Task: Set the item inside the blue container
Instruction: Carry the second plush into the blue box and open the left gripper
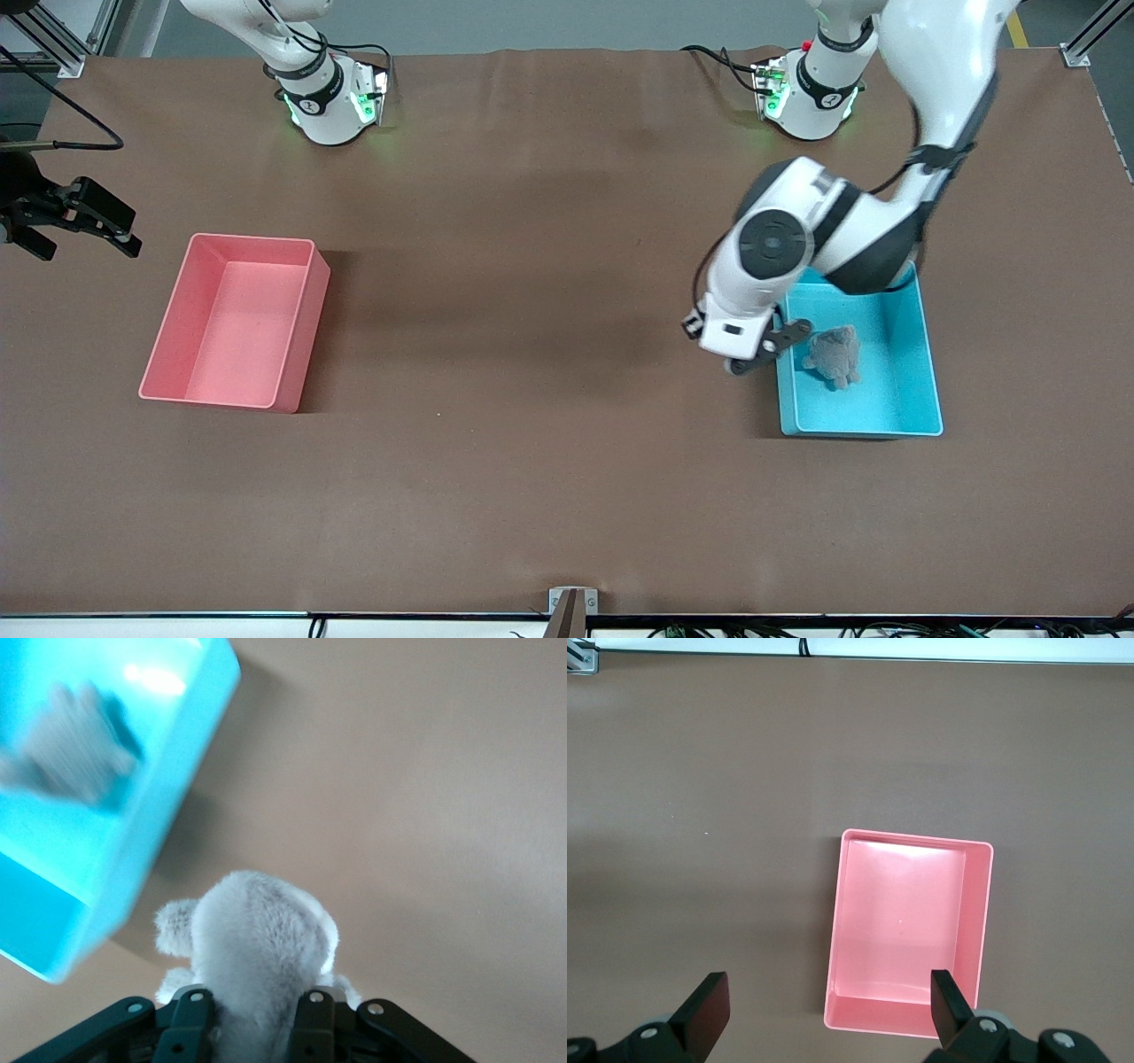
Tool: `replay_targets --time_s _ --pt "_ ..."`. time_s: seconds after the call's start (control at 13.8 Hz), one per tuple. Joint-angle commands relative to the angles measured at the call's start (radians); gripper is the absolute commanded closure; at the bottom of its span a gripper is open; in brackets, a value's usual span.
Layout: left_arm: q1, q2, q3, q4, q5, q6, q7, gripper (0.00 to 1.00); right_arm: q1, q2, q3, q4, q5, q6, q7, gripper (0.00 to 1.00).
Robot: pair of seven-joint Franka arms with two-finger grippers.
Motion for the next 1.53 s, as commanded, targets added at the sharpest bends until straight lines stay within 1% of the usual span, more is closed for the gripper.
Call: replay_targets --time_s 0.0,0.15,0.29,0.44,0.58,0.65,0.73,0.8,0.87,1.02,1.31,1.45 --pt "0.080 0.009 -0.005 0.062 0.011 -0.087 0.207 1.00 -0.018 0.009 0.013 0.023 -0.001 -0.005 0.007 0.00" --pt "0.163 -0.002 -0.005 0.062 0.012 -0.133 0.393 1.00 -0.018 0.009 0.013 0.023 -0.001 -0.006 0.007 0.00" --pt "0.226 -0.002 0.000 0.059 0.015 -0.180 0.518 1.00 -0.019 0.009 0.013 0.025 -0.001 -0.006 0.005 0.00" --pt "0.288 0.010 0.000 0.043 0.015 -0.222 0.582 1.00 -0.019 0.009 0.013 0.023 -0.001 -0.006 0.002 0.00" --pt "0.328 0.029 0.001 -0.027 0.015 -0.210 0.579 1.00 -0.019 0.011 0.013 0.023 -0.001 -0.006 0.001 0.00" --pt "0.352 0.050 0.001 -0.033 0.015 -0.207 0.579 0.94 -0.021 0.011 0.013 0.023 -0.001 -0.006 0.001 0.00" --pt "0.364 0.061 0.001 -0.032 0.017 -0.205 0.579 0.79 -0.021 0.012 0.013 0.023 -0.001 -0.008 0.001 0.00" --pt "0.365 0.068 0.001 -0.029 0.017 -0.199 0.579 0.41 -0.021 0.014 0.013 0.023 -0.001 -0.006 0.001 0.00" --pt "0.366 0.070 0.003 -0.024 0.017 -0.193 0.579 0.00 -0.019 0.015 0.013 0.023 -0.001 -0.006 0.001 0.00" --pt "0.365 0.061 0.003 0.015 0.017 -0.194 0.583 0.00 -0.019 0.015 0.013 0.023 -0.001 -0.006 -0.001 0.00" --pt "0.360 0.052 -0.006 0.158 0.012 -0.206 0.586 0.00 -0.019 0.017 0.013 0.023 -0.004 -0.006 -0.001 0.00" --pt "0.351 0.041 -0.008 0.163 0.012 -0.208 0.586 0.00 -0.019 0.017 0.013 0.023 -0.004 -0.006 -0.001 0.00"
